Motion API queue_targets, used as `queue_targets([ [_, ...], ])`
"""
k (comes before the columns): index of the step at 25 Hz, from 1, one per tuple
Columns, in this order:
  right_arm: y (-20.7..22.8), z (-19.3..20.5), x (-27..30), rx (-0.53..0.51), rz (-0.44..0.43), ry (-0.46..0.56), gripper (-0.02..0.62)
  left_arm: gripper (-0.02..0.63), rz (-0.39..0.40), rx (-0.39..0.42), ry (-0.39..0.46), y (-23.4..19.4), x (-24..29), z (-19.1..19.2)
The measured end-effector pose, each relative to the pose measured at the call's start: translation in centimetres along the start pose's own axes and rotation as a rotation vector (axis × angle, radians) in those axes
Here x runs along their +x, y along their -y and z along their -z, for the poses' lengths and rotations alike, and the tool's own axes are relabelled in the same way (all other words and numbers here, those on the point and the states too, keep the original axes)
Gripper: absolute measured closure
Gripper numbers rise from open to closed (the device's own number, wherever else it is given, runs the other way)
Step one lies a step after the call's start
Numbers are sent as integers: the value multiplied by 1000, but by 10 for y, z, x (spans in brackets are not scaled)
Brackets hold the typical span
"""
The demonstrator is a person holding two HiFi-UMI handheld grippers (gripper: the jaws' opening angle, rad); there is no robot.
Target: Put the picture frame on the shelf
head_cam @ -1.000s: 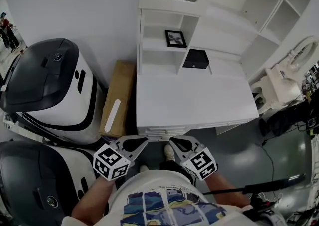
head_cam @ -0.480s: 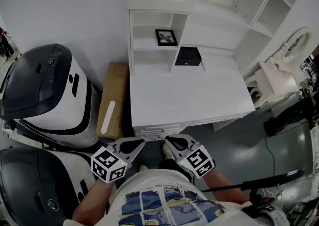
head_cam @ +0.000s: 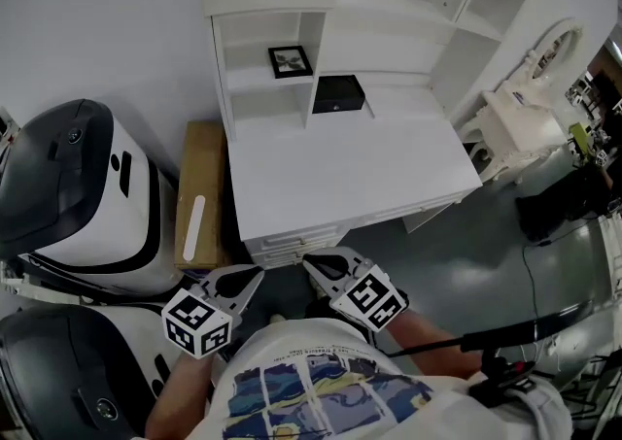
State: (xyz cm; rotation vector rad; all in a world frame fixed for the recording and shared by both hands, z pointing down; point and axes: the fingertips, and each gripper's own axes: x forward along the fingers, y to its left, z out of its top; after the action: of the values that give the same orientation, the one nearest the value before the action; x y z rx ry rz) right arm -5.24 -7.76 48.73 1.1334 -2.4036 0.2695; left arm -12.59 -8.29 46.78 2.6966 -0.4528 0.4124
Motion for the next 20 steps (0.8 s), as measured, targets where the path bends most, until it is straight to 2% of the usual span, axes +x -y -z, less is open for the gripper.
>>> queue_targets([
  [20, 5, 10, -6, 9, 1, -3, 571, 592, -5, -6, -15, -1, 12, 1],
])
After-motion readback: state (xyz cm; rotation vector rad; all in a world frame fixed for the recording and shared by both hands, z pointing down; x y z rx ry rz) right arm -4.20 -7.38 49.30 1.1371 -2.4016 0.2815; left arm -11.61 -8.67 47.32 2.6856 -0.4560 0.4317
